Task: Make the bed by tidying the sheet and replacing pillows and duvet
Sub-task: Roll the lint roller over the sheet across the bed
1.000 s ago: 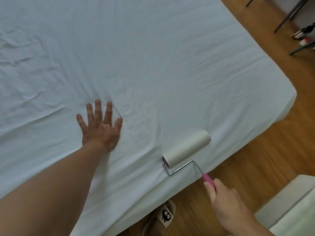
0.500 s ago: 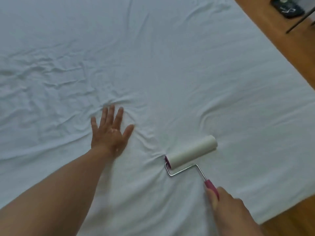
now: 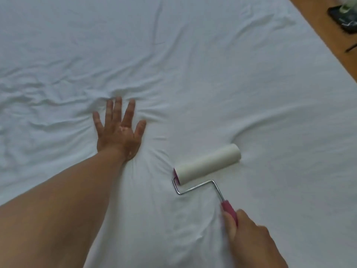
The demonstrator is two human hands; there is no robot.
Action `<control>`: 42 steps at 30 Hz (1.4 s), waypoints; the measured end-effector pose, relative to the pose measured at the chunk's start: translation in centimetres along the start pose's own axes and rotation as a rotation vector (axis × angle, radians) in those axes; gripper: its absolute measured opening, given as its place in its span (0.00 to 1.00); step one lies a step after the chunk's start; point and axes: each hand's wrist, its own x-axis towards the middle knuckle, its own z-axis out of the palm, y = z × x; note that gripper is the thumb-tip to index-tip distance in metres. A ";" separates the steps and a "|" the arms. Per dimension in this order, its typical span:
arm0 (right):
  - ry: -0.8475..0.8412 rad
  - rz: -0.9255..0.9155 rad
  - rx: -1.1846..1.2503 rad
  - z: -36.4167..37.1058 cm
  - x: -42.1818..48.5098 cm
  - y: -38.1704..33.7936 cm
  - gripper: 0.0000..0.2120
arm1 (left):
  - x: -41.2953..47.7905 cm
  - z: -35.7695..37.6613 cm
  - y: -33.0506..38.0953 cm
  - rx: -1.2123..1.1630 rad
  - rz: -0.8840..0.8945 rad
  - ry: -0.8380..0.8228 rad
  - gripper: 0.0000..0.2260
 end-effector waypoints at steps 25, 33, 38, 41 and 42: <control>0.066 -0.374 -0.049 -11.9 16.3 -27.4 0.15 | 7.8 2.2 -1.1 -0.050 0.024 0.203 0.33; 0.167 -0.495 -0.015 -18.5 21.6 -37.0 0.19 | 8.0 3.2 -1.2 -0.061 0.031 0.214 0.33; 0.084 -0.364 -0.005 -13.9 19.0 -28.3 0.19 | 8.0 3.3 -1.4 -0.044 0.026 0.207 0.33; 0.032 -0.140 0.017 -10.4 13.6 -19.5 0.22 | 8.0 3.1 -1.3 -0.037 0.036 0.196 0.33; 0.002 -0.097 0.004 -9.9 12.4 -18.1 0.22 | 8.1 3.0 -1.2 -0.040 0.035 0.194 0.33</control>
